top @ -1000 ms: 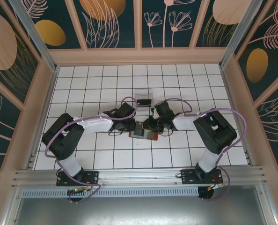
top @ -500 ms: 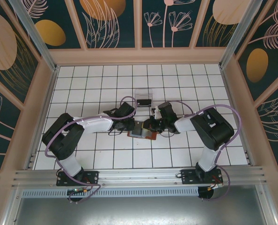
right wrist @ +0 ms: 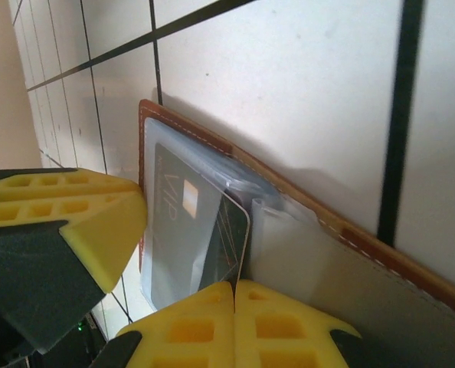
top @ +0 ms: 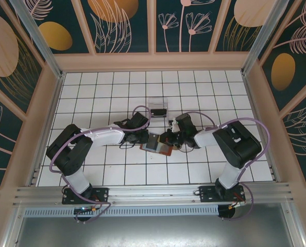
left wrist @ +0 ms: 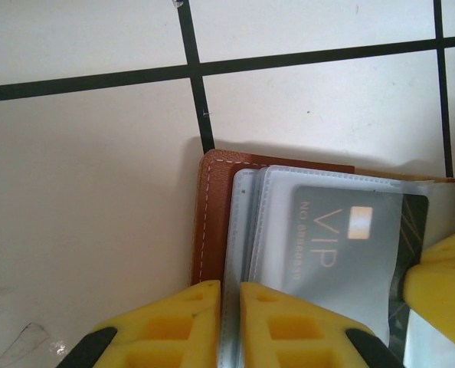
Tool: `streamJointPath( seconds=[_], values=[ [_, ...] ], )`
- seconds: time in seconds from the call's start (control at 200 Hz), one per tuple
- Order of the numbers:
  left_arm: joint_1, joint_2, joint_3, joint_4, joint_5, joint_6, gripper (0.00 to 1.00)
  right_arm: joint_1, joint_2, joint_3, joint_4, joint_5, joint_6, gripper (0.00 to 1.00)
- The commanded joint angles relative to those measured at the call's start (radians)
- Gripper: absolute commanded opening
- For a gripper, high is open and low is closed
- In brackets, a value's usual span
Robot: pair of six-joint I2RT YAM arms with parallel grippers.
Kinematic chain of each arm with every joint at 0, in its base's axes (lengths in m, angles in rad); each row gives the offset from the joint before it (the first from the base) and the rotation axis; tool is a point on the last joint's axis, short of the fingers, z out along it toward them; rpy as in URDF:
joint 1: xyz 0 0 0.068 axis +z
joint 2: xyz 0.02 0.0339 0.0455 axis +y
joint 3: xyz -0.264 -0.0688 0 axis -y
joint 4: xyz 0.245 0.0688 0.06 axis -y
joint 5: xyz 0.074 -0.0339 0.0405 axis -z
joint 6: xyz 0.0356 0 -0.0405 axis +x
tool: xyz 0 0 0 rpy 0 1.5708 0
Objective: Take the credit cards out of the card holder
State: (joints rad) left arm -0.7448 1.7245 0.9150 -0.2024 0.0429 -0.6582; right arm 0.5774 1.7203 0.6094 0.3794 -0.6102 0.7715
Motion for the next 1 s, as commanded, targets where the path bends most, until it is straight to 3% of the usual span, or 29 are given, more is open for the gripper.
streamJointPath(
  seconds=[0.0,0.265,0.541,0.996],
  values=[
    [-0.006,0.05,-0.04,-0.109,-0.005,0.002,0.16,-0.024,-0.043,-0.038,-0.111,0.032,-0.037,0.01],
    [-0.006,0.046,-0.045,-0.103,-0.001,-0.006,0.16,-0.025,-0.083,-0.075,-0.107,0.024,-0.027,0.01],
    [-0.007,0.046,-0.043,-0.103,0.0,-0.004,0.16,-0.025,-0.026,-0.076,-0.018,-0.012,0.028,0.23],
    [-0.007,0.038,-0.054,-0.099,0.002,-0.007,0.16,-0.025,0.019,-0.024,-0.098,0.041,0.025,0.21]
  ],
)
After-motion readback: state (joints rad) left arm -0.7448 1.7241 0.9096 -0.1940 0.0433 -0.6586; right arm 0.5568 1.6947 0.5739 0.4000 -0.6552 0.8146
